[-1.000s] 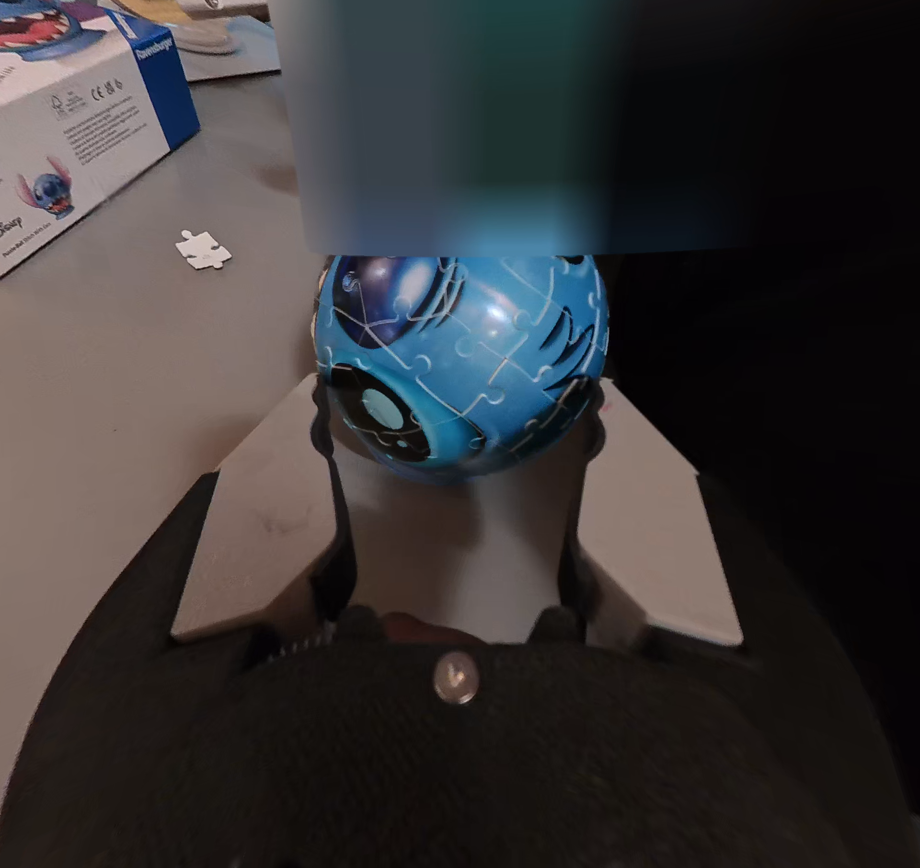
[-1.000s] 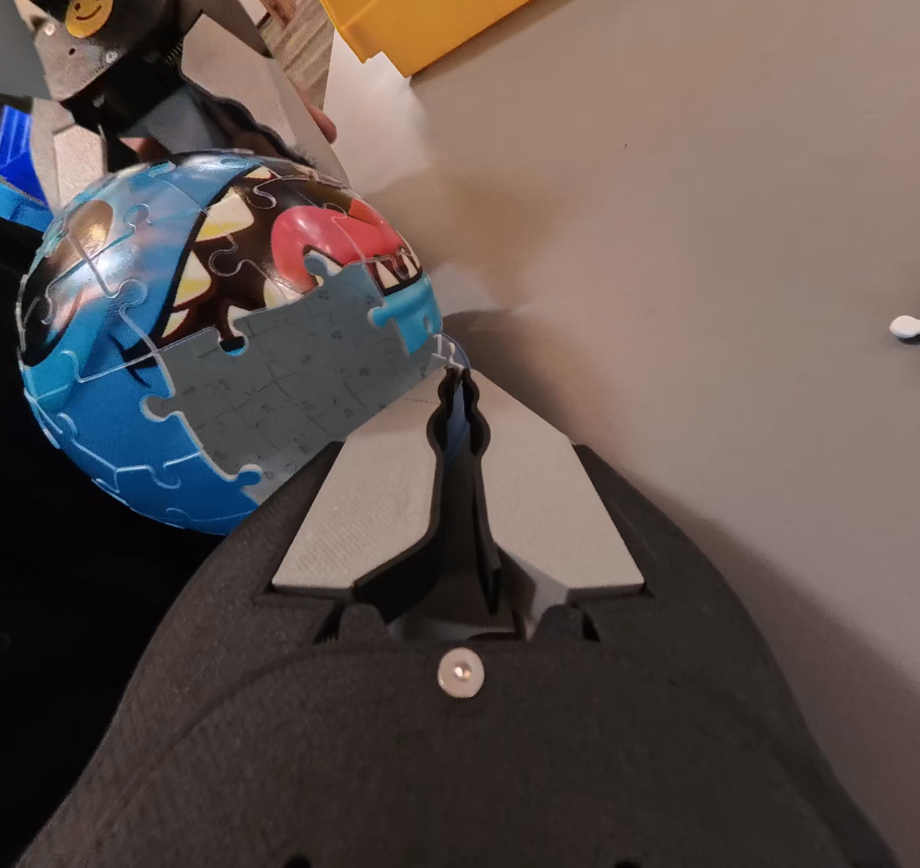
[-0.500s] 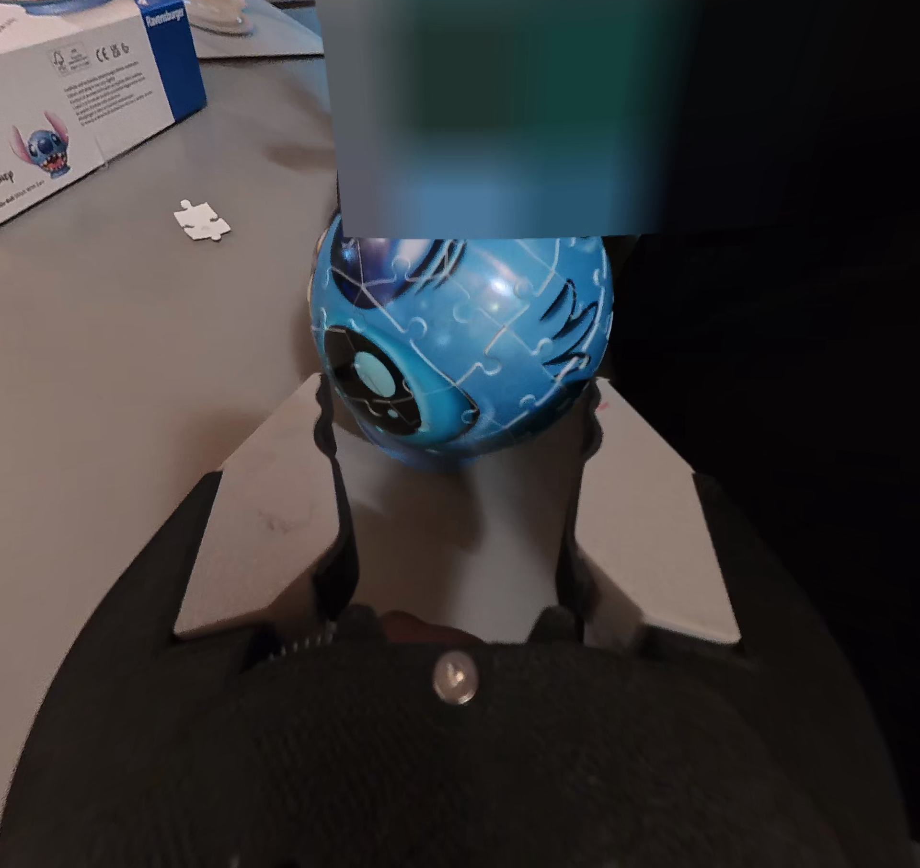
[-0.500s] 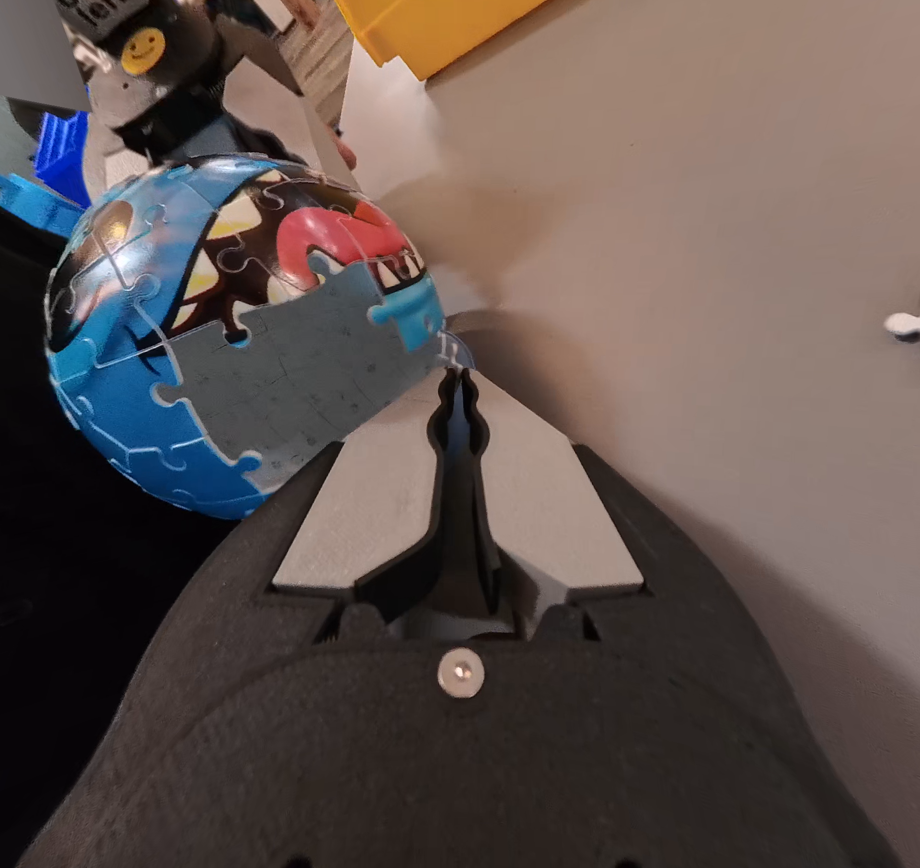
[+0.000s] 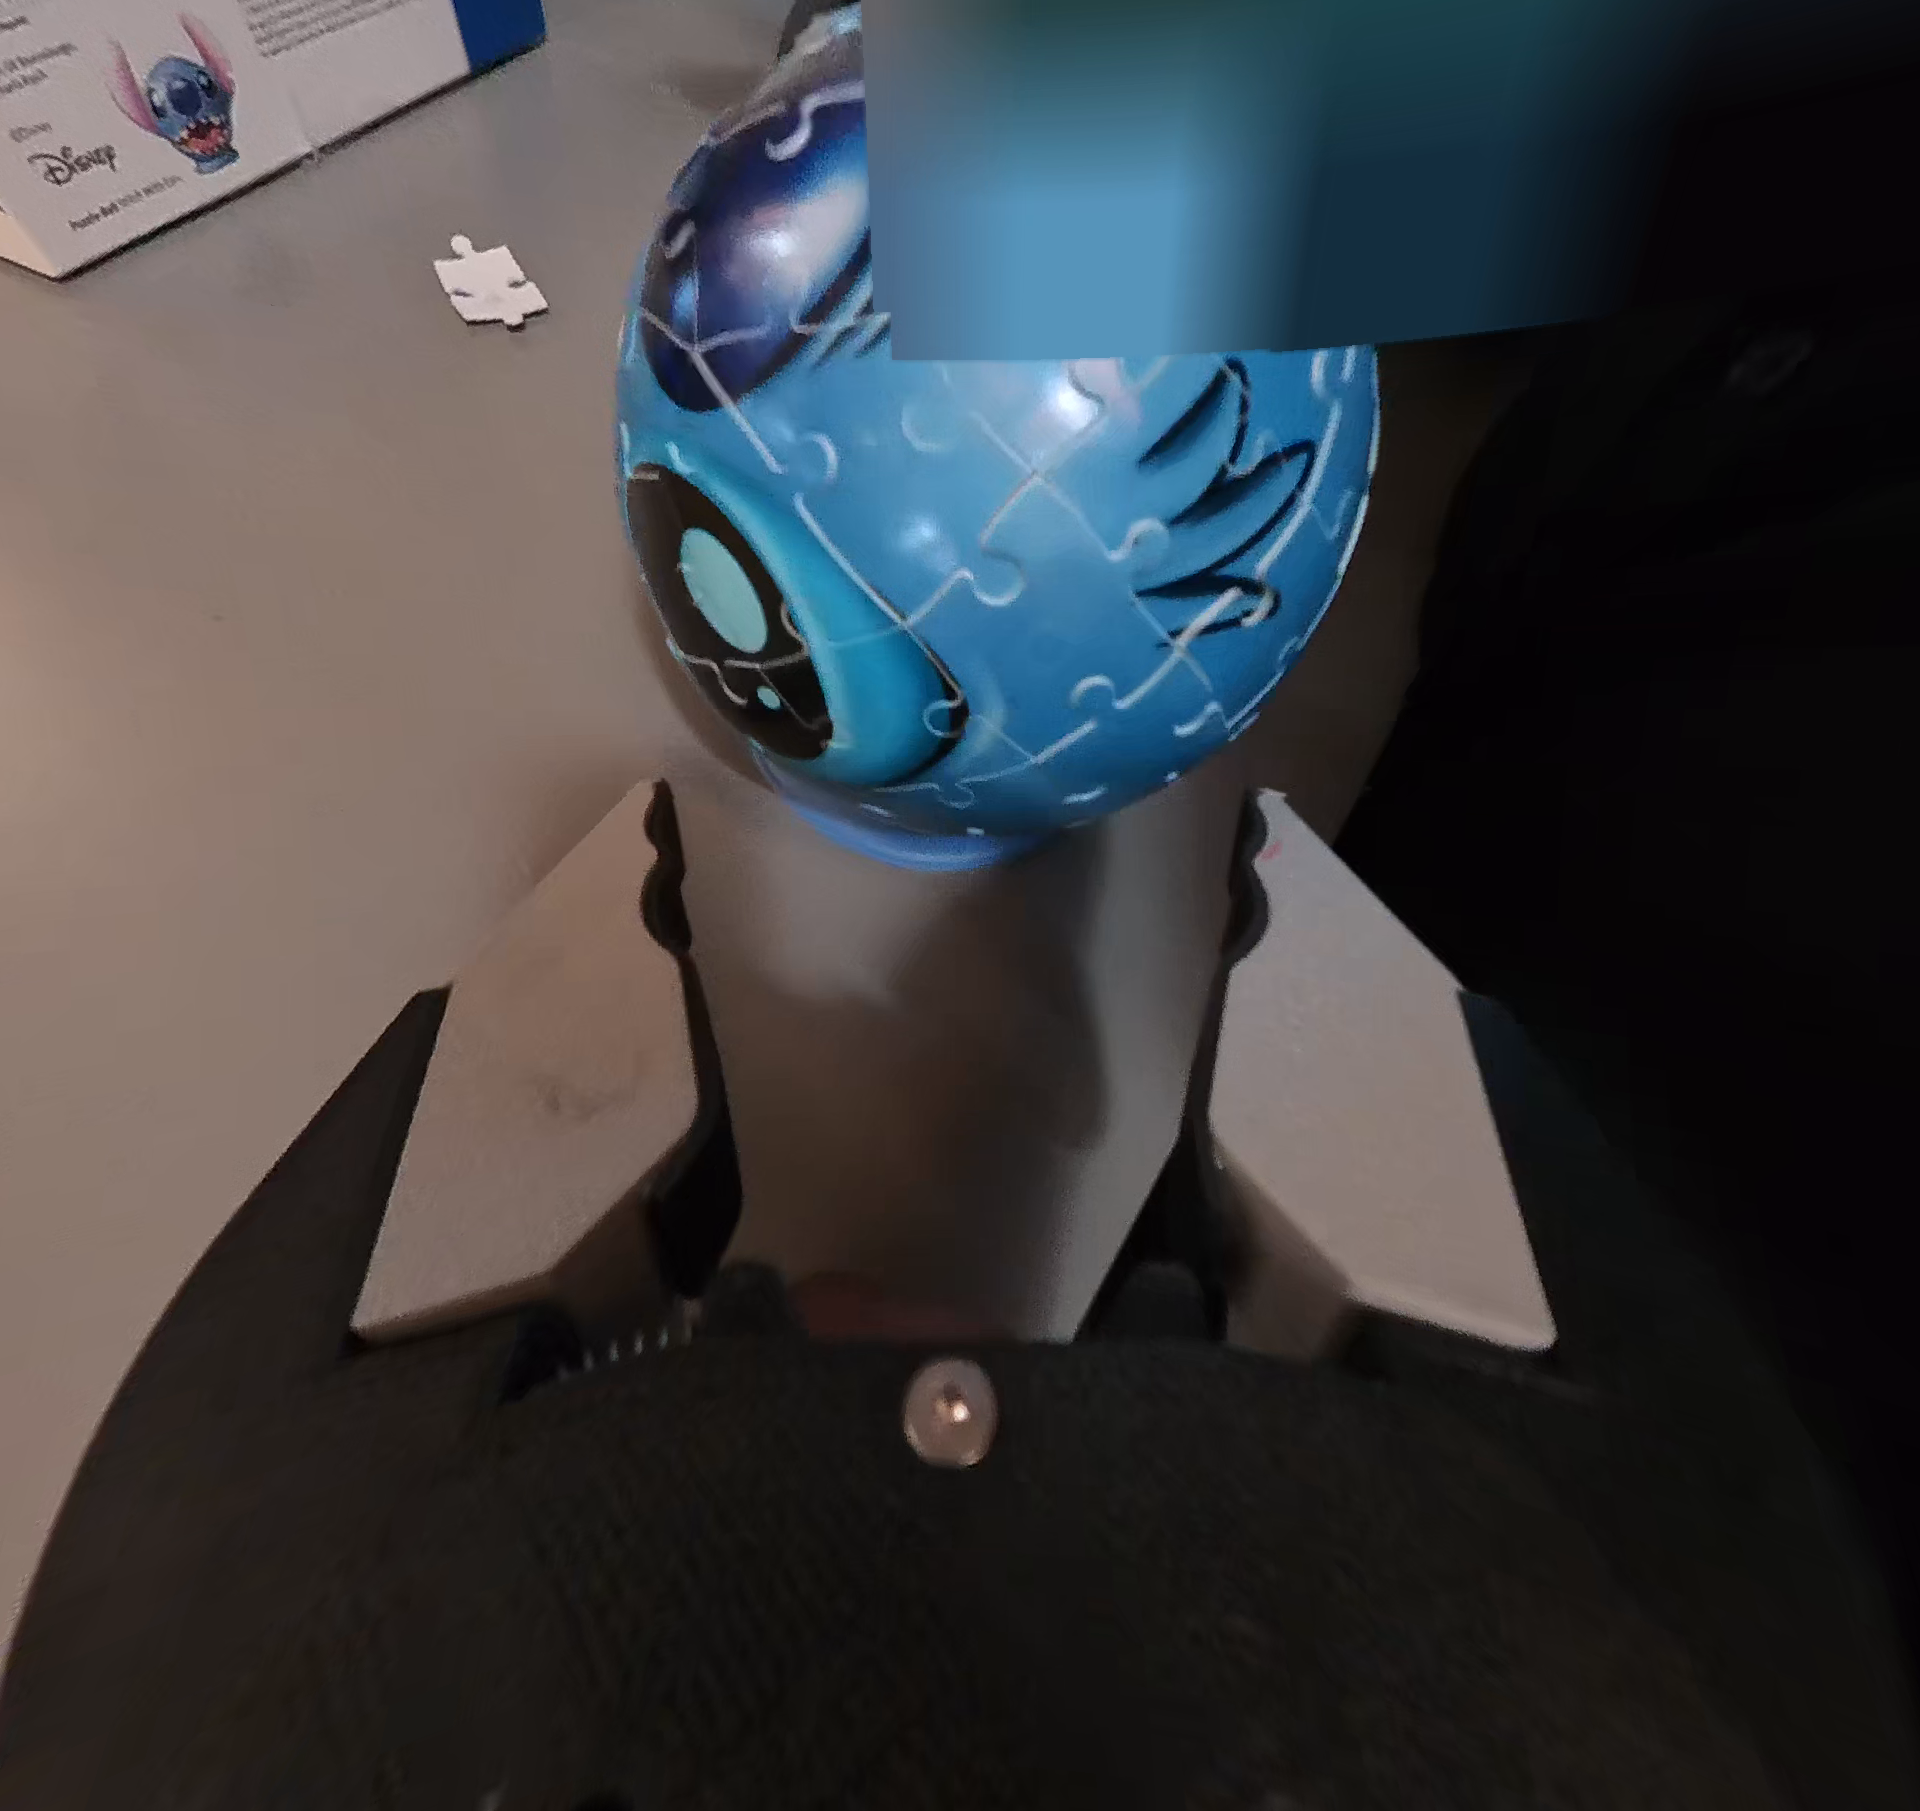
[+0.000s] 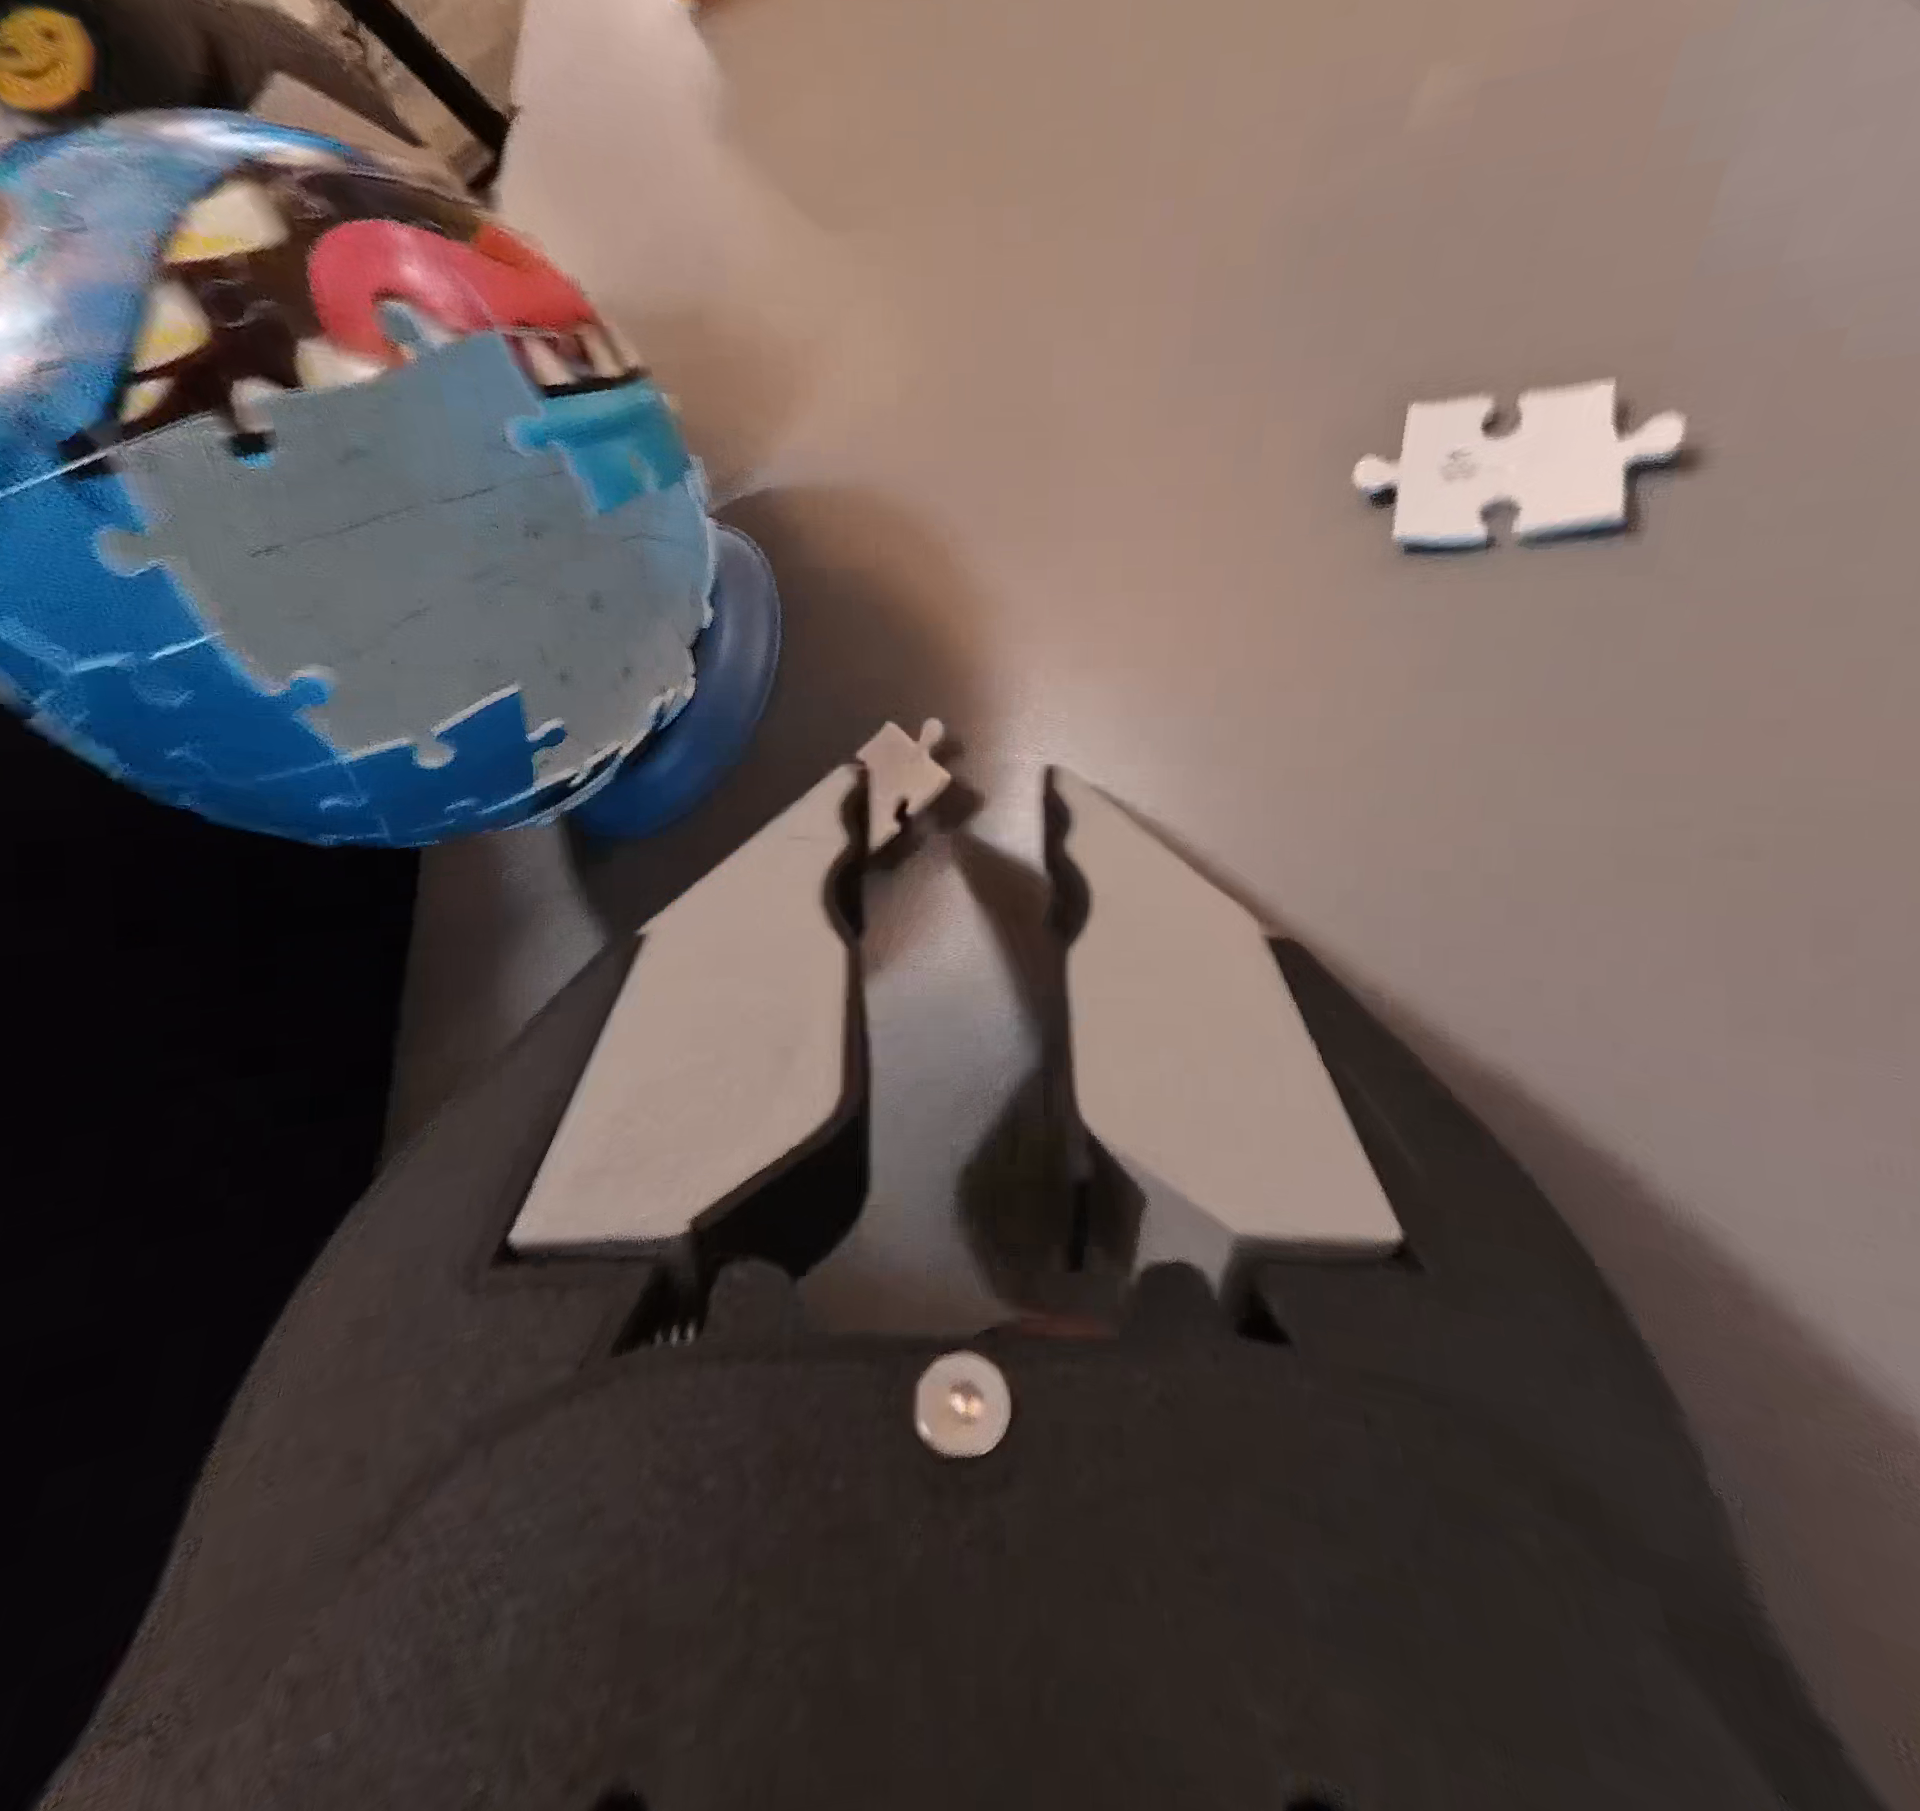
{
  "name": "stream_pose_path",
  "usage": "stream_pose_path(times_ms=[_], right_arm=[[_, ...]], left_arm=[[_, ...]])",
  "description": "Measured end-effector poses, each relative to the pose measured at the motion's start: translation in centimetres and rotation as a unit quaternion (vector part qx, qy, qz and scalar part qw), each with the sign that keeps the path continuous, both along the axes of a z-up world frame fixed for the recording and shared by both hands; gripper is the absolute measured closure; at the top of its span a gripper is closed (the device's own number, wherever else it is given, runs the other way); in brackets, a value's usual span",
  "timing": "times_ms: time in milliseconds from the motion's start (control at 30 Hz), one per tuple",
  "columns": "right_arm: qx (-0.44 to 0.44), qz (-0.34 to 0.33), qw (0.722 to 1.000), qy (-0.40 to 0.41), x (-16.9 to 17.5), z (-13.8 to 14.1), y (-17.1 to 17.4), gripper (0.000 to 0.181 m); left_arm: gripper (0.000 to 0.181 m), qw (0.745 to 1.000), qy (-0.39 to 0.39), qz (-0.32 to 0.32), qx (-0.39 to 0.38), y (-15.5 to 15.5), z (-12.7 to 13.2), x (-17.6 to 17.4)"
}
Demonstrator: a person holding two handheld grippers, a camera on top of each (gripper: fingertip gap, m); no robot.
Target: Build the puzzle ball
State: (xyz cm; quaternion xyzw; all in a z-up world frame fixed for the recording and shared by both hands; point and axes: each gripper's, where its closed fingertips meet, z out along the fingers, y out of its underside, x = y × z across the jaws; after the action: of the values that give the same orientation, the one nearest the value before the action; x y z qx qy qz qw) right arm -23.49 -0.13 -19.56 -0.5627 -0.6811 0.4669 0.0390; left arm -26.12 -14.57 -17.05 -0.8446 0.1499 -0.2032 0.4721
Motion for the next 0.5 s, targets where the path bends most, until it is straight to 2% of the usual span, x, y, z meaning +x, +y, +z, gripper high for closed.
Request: stream_pose_path(times_ms=[67, 100, 167, 233, 300, 333, 400, 500], right_arm=[[-0.021, 0.102, 0.993, 0.062, 1.9, 2.1, -2.1, 0.162], [-0.026, 0.14, 0.986, 0.088, 2.7, 2.9, -3.2, 0.16], [-0.023, 0.198, 0.969, 0.148, 3.6, 4.3, -5.6, 0.142], [0.035, 0.229, 0.956, 0.18, 3.3, 3.5, -6.9, 0.121], [0.099, 0.244, 0.954, 0.141, 2.7, 0.8, -6.9, 0.115], [0.101, 0.261, 0.954, 0.11, 2.9, -0.1, -7.3, 0.117], [0.084, 0.286, 0.951, 0.086, 3.0, -0.4, -8.6, 0.116], [0.098, 0.277, 0.951, 0.095, 1.9, -0.5, -9.7, 0.113]], left_arm=[[0.078, 1.0, 0.008, 0.01, -0.002, -0.3, -0.3, -0.2], [0.079, 1.0, 0.007, 0.017, -0.003, -0.5, -0.5, -0.2], [0.079, 1.0, -0.001, 0.021, -0.005, -0.8, -0.8, 0.3], [0.079, 1.0, 0.007, 0.026, -0.003, -0.9, -1.0, 0.5], [0.08, 0.999, 0.021, 0.041, -0.007, -0.9, -1.2, 0.3], [0.08, 0.999, 0.02, 0.048, -0.012, -1.0, -1.4, 0.3], [0.08, 0.998, -0.003, 0.058, -0.013, -1.0, -1.6, 0.8], [0.082, 0.995, -0.043, 0.09, -0.004, -0.6, -1.5, 1.5]])
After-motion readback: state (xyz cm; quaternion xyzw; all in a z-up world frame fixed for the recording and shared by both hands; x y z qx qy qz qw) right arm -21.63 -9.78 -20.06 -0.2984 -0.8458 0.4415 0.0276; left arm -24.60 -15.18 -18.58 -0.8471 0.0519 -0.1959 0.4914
